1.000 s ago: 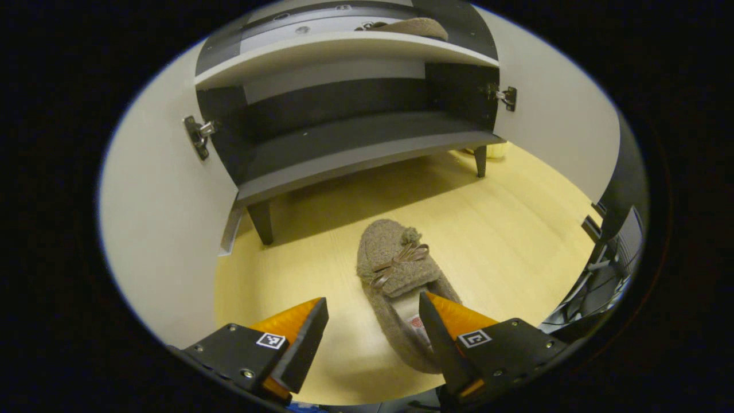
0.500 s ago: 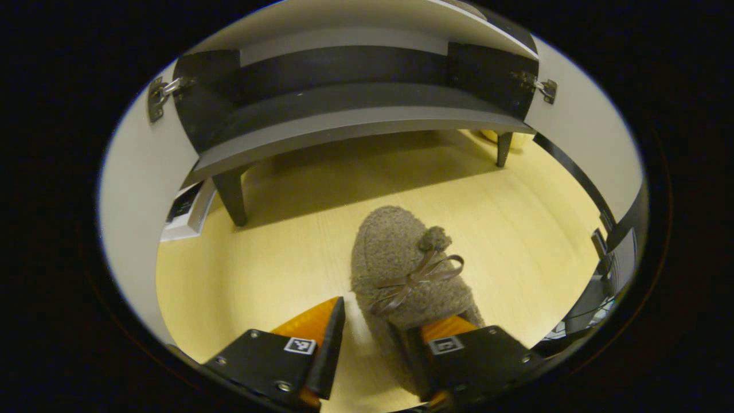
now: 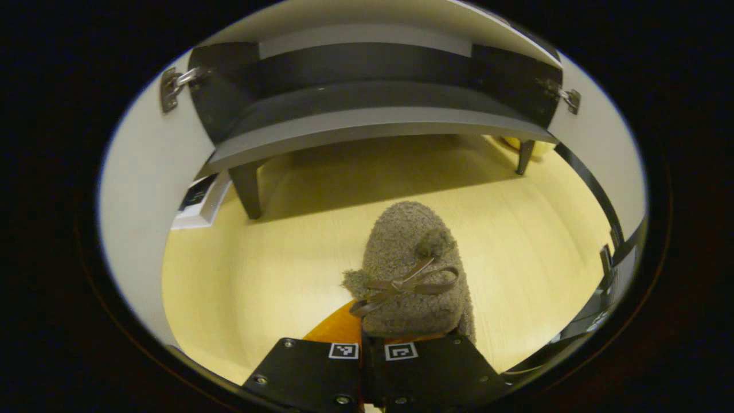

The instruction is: Grab one shoe with the right hand and put it into the shoe cabinet, grab the other shoe with the left hand and put it into the shoe cabinet; then close the right door with the right hand and the left door with the left hand.

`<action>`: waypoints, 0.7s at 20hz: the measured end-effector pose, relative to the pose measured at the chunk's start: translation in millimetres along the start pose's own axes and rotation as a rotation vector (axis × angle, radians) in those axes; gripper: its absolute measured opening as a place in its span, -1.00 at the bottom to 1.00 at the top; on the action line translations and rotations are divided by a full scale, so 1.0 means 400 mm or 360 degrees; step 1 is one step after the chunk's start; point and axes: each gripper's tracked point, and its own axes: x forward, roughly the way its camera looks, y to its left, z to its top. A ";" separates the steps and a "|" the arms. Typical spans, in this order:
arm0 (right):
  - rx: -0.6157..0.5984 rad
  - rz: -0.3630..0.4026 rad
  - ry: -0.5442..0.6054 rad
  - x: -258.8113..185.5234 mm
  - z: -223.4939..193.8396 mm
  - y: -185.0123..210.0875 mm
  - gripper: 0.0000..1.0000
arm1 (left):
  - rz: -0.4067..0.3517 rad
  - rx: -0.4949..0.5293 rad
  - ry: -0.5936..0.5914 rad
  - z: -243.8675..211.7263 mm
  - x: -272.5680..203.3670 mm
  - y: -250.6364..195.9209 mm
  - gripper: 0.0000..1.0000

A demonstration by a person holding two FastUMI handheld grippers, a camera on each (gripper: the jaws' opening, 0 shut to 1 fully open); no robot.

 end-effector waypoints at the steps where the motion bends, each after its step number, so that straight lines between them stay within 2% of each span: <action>1: 0.0002 0.0003 -0.0003 0.012 0.005 -0.009 0.97 | -0.0003 -0.0055 -0.0001 -0.003 -0.001 0.001 -0.96; 4: 0.0006 0.0007 -0.0020 0.046 0.028 -0.036 0.97 | -0.0024 -0.0160 0.0010 0.005 -0.019 -0.002 -0.96; 9: 0.0017 0.0014 -0.0055 0.103 0.080 -0.056 0.97 | -0.0019 -0.0143 -0.0035 0.042 -0.054 0.000 -0.96; 14: -0.0021 0.0036 -0.0078 0.132 0.124 -0.077 0.97 | -0.0030 -0.0070 -0.0144 0.022 -0.047 -0.009 -0.96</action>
